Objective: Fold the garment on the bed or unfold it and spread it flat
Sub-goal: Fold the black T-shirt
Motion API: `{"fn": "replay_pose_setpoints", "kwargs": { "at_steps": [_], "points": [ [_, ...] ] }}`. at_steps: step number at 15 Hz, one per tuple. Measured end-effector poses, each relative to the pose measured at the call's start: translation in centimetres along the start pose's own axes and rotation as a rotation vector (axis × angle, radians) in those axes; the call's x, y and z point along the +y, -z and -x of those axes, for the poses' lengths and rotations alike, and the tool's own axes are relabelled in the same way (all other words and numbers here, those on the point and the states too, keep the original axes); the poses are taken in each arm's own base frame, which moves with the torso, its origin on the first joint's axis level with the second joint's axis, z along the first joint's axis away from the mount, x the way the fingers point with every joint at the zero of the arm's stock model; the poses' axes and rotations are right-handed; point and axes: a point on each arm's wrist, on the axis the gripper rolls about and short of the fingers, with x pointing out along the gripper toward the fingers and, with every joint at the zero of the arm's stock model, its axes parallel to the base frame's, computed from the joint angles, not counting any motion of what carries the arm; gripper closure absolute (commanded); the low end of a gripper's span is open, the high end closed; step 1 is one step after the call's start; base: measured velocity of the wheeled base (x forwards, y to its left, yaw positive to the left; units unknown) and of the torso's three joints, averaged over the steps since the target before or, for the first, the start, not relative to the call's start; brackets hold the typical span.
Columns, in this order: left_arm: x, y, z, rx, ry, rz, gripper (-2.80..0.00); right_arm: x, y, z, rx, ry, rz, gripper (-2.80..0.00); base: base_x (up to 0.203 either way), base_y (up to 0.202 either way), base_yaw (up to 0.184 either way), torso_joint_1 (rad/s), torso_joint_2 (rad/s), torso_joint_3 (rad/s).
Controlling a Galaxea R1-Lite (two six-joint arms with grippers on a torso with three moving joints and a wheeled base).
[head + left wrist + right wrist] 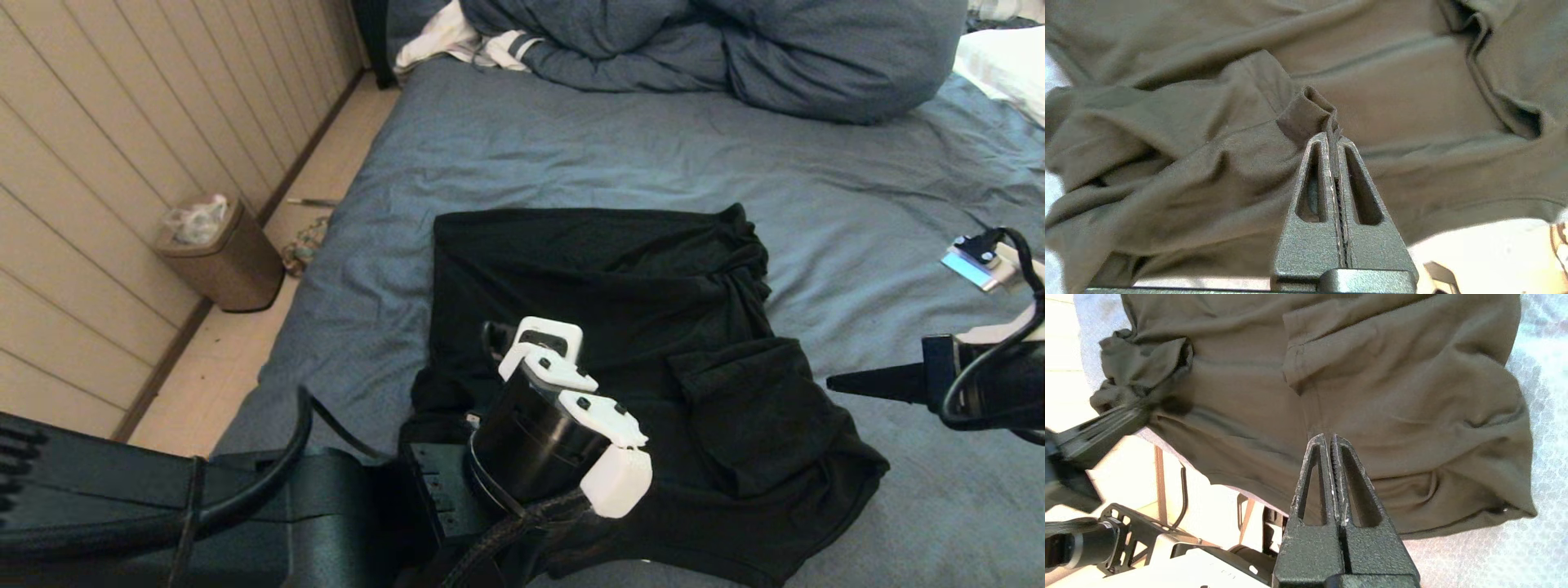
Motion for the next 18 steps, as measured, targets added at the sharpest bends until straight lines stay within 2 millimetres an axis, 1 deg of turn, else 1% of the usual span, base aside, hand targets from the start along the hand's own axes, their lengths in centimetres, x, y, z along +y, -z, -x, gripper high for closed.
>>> {"fn": "replay_pose_setpoints", "kwargs": {
  "at_steps": [2,4,6,8,9,12,14,15,18],
  "points": [
    [-0.3,0.1,-0.4,0.001,-0.011,-0.002,-2.80,-0.1,0.0,0.0,0.001,0.001,-0.001,0.00,0.000,0.000,0.000,0.000,0.00,0.000],
    [-0.2,0.2,-0.4,0.004,-0.013,-0.005,-2.80,-0.1,0.0,0.0,0.000,0.000,0.000,0.00,0.000,0.000,0.000,0.000,0.00,0.000],
    [-0.1,0.2,0.1,0.002,-0.011,-0.004,-2.80,0.0,0.0,0.0,-0.001,-0.002,0.001,0.00,0.000,0.000,0.000,0.000,0.00,0.000],
    [0.3,-0.5,1.0,-0.024,-0.017,0.006,-2.80,0.1,0.0,0.1,-0.004,-0.003,0.004,0.00,0.000,0.000,0.000,0.000,0.00,0.000],
    [0.6,-1.0,1.7,-0.039,-0.014,0.015,0.00,0.1,0.0,0.2,-0.007,-0.003,0.006,0.00,0.000,0.000,0.000,0.000,0.00,0.000],
    [2.3,-2.4,4.0,-0.059,-0.021,0.035,0.00,0.2,-0.1,0.3,-0.013,-0.006,0.009,0.00,0.000,0.000,0.000,0.000,0.00,0.000],
    [3.8,-2.6,5.4,-0.043,-0.032,0.037,0.00,0.2,0.0,0.3,-0.007,-0.004,0.003,0.00,0.000,0.000,0.000,0.000,0.00,0.000],
    [4.5,-2.3,6.0,-0.033,-0.035,0.041,0.00,0.1,0.1,0.2,-0.002,0.000,-0.003,0.00,0.000,0.000,0.000,0.000,0.00,0.000],
    [6.4,-0.4,7.1,0.008,-0.056,0.089,0.00,-0.3,0.8,-0.1,0.025,0.012,-0.023,0.00,0.000,0.000,0.000,0.000,0.00,0.000]
  ]
}}
